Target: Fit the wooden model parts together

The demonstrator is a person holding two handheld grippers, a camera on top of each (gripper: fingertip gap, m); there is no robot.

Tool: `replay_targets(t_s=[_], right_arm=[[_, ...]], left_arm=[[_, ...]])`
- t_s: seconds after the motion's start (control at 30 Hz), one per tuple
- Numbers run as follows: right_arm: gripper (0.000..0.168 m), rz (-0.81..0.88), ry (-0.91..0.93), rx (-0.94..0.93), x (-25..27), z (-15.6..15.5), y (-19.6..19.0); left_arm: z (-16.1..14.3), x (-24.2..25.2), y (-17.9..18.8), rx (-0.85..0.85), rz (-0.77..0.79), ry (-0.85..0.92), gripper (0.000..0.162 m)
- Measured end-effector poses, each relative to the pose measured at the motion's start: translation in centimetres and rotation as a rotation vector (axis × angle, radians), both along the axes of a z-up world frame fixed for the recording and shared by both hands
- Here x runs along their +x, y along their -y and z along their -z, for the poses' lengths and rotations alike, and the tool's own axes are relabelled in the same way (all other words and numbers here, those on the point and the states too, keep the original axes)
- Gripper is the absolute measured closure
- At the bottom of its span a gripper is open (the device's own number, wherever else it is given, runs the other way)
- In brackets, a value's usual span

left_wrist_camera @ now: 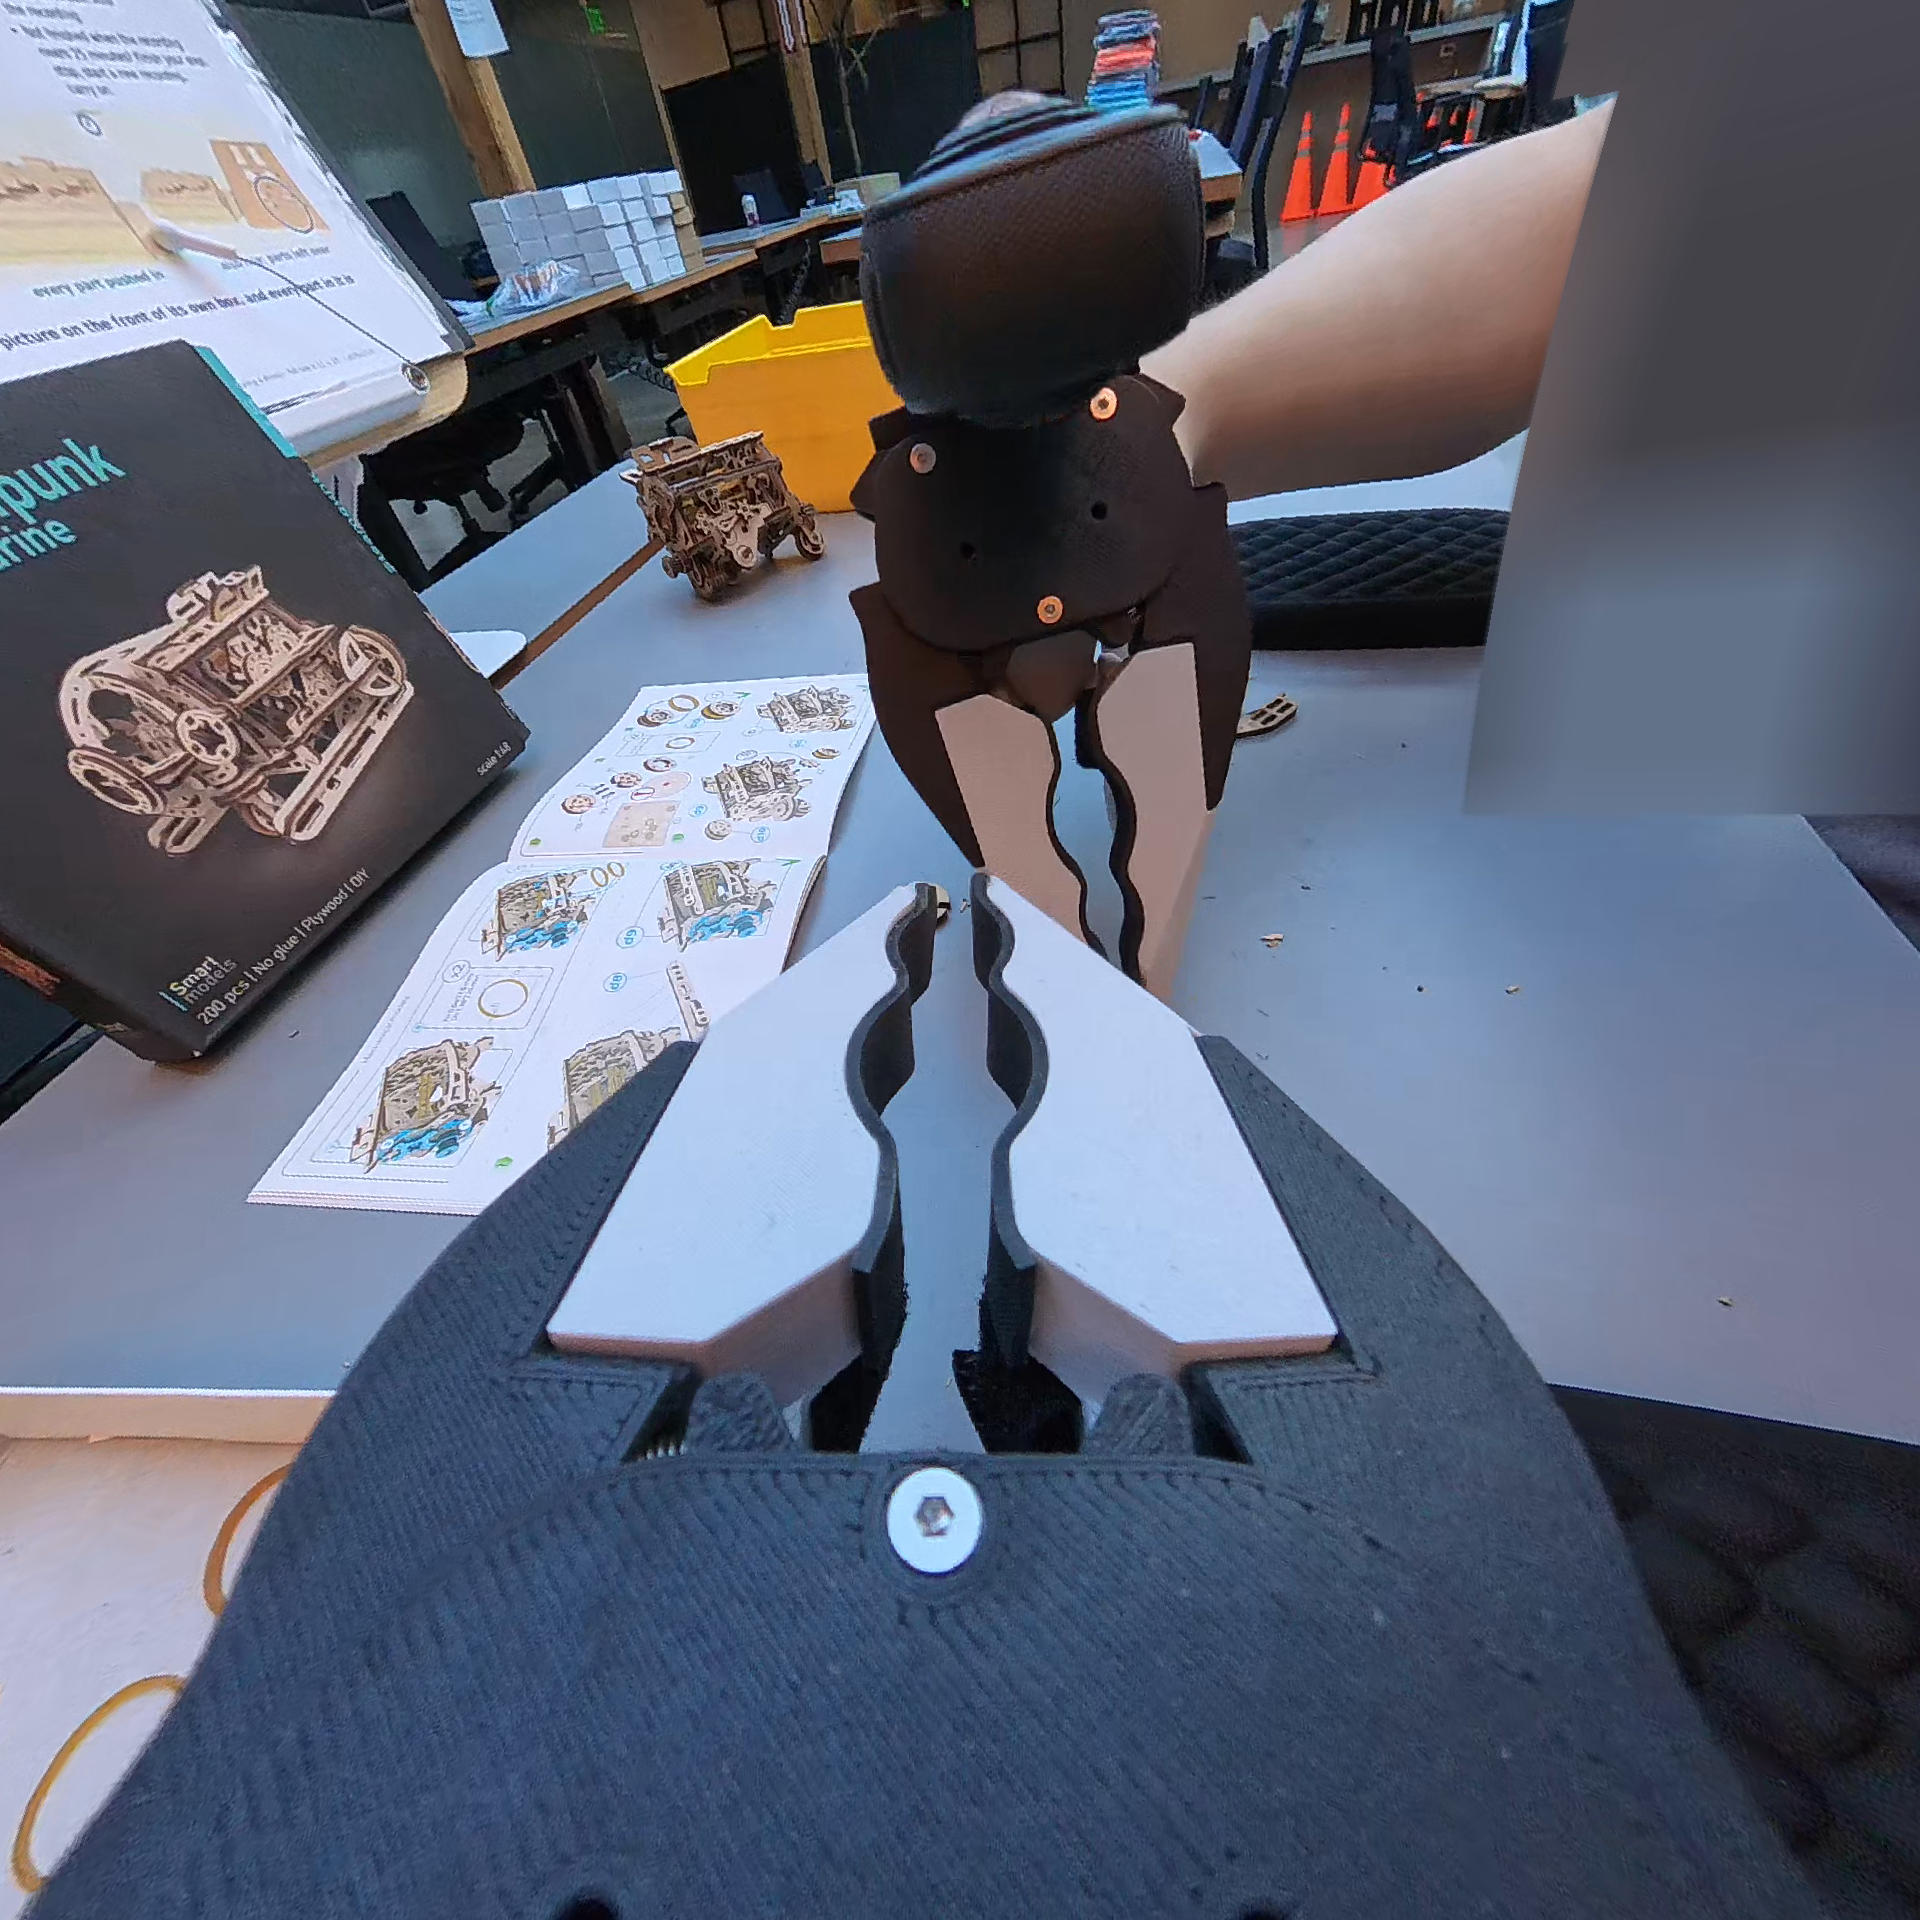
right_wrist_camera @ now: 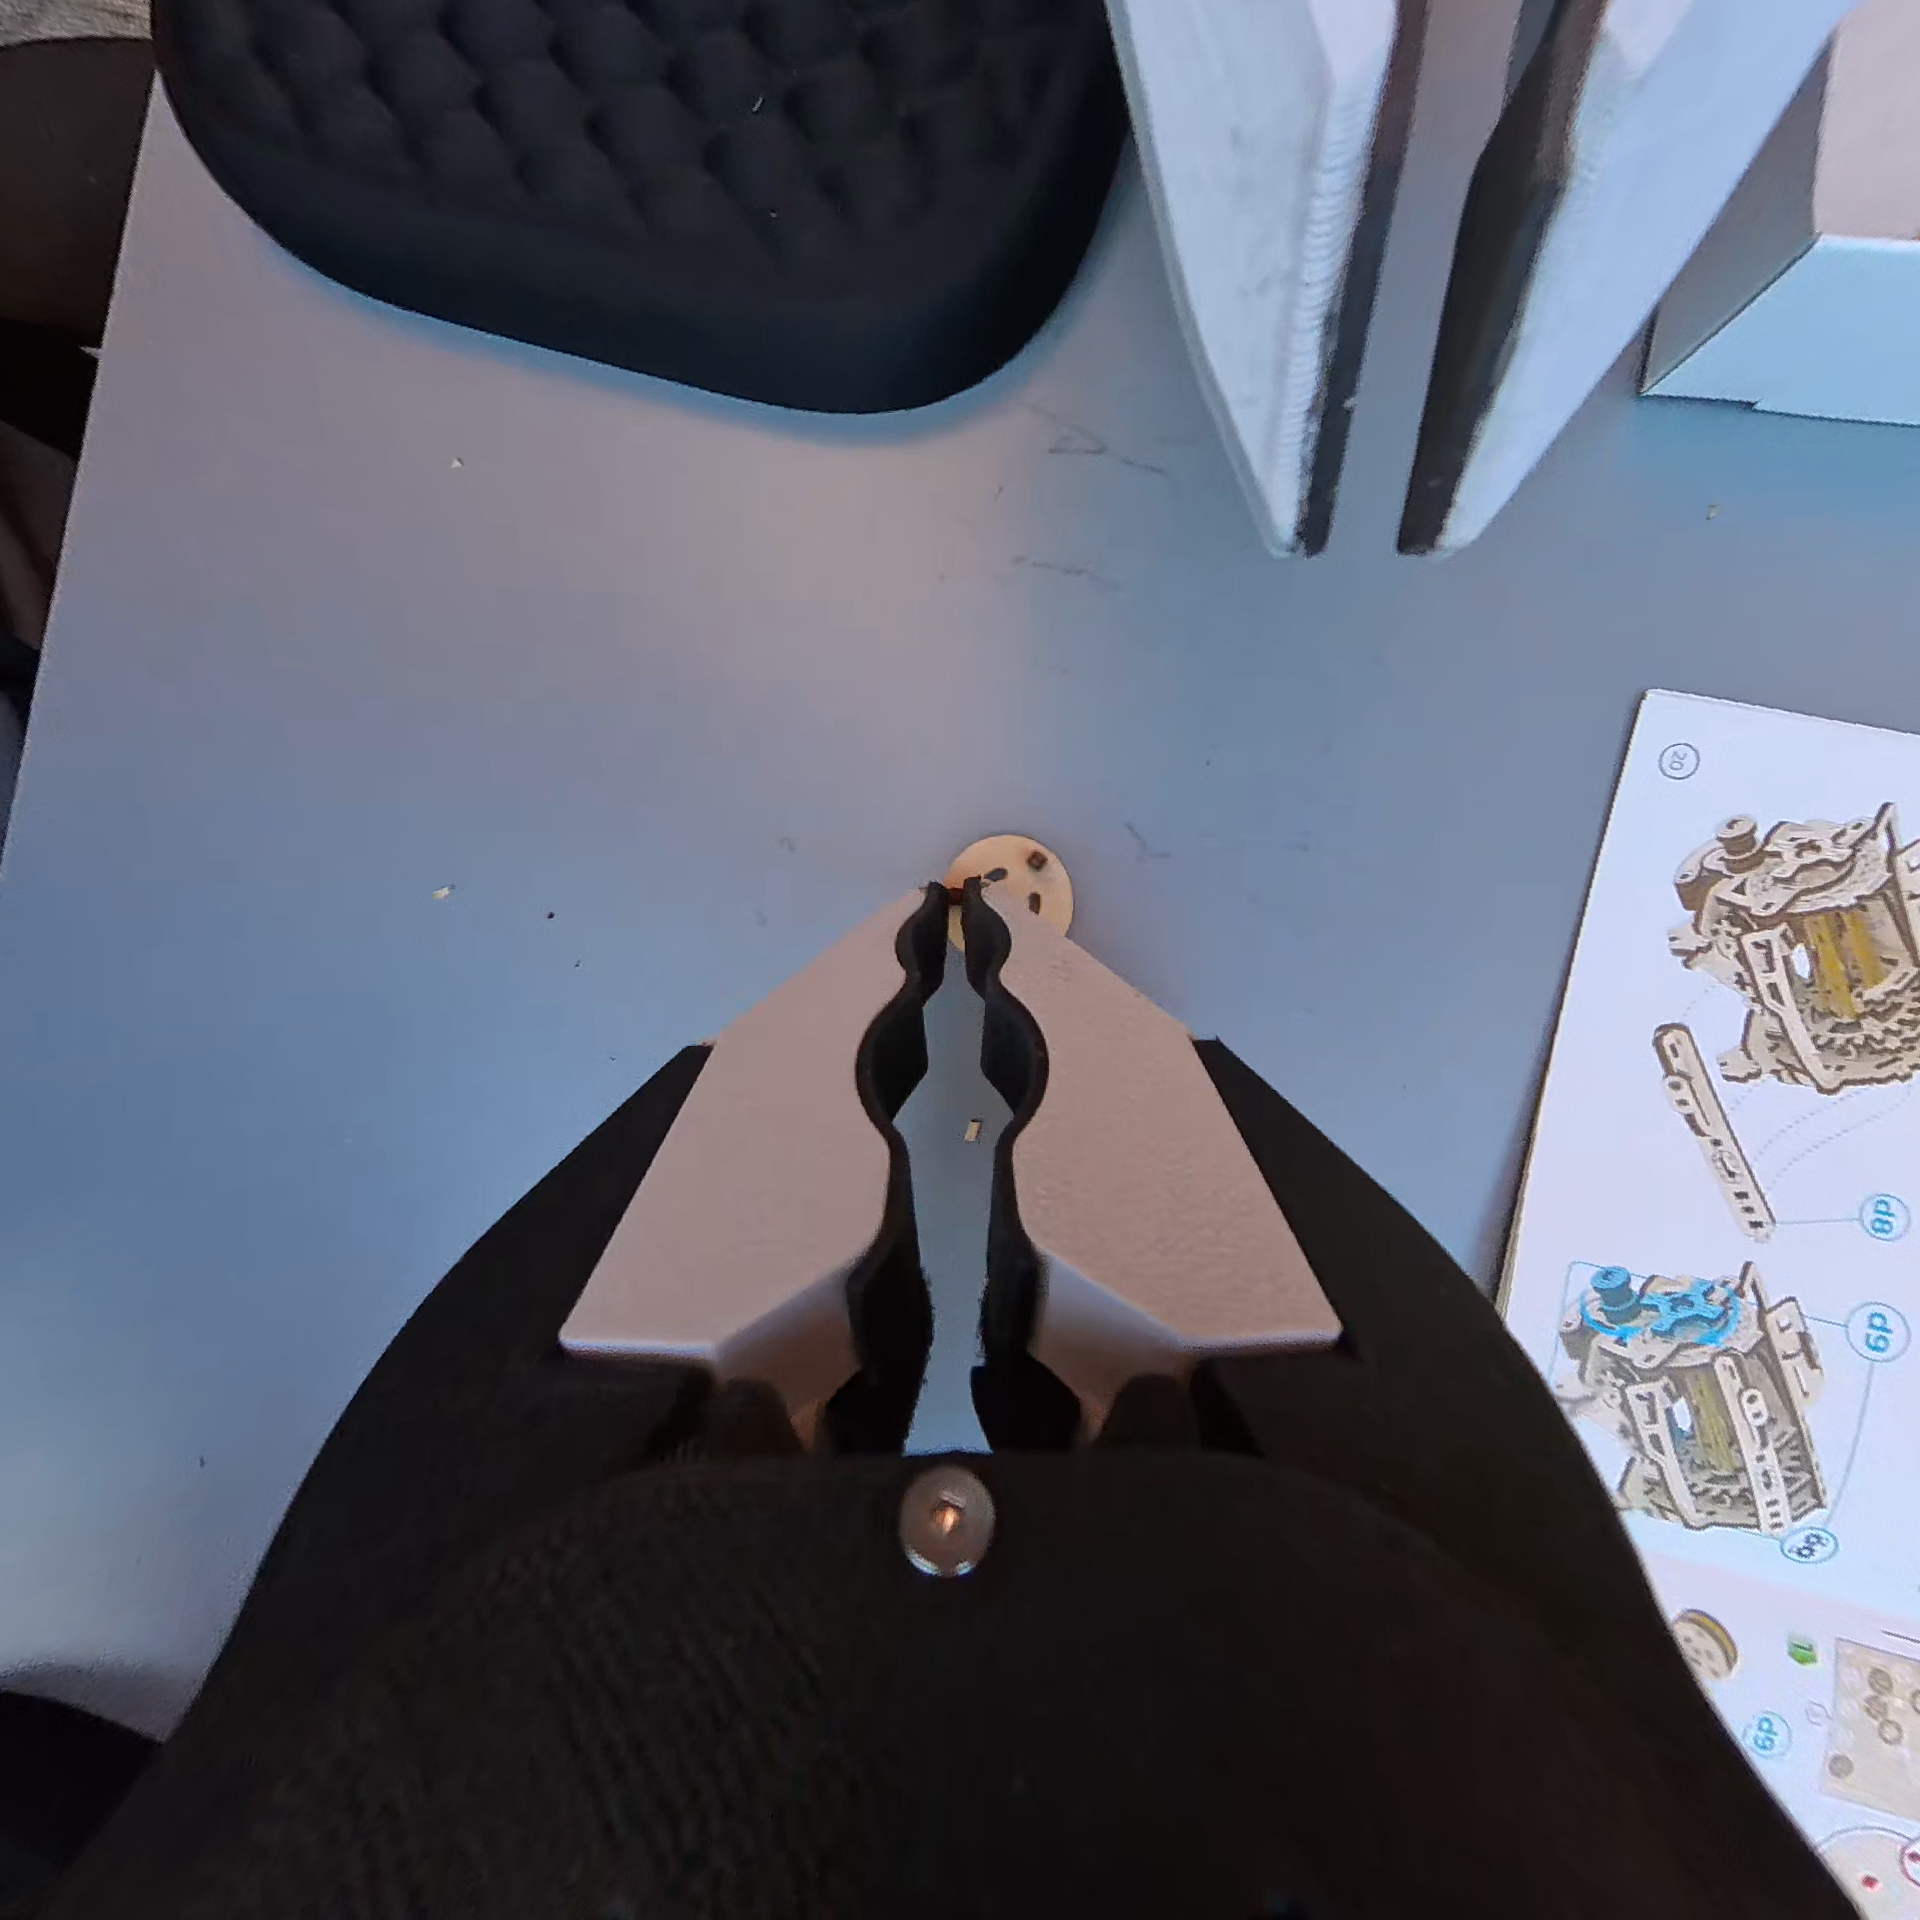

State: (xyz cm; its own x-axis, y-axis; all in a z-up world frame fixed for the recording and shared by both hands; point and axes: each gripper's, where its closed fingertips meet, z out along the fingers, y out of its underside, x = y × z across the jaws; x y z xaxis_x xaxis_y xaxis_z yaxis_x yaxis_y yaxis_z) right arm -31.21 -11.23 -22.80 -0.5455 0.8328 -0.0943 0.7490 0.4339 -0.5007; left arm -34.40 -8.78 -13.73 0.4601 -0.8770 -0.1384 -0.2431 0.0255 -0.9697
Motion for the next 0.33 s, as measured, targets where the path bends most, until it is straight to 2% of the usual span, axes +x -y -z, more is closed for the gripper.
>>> replay_targets(t_s=[0.07, 0.17, 0.33], right_arm=[[0.167, -0.004, -0.007, -0.067, 0.4, -0.8, 0.6], [0.167, 0.054, -0.104, -0.299, 0.4, -3.8, 1.3], [0.167, 0.112, -0.288, -0.968, 0.3, -11.8, 2.1]], left_arm=[[0.1, 0.1, 0.2, 0.001, 0.01, -0.008, 0.157], [-0.3, 0.8, 1.0, -0.008, 0.065, 0.018, 0.154], [-1.6, 2.9, 3.1, -0.034, 0.198, 0.099, 0.14]])
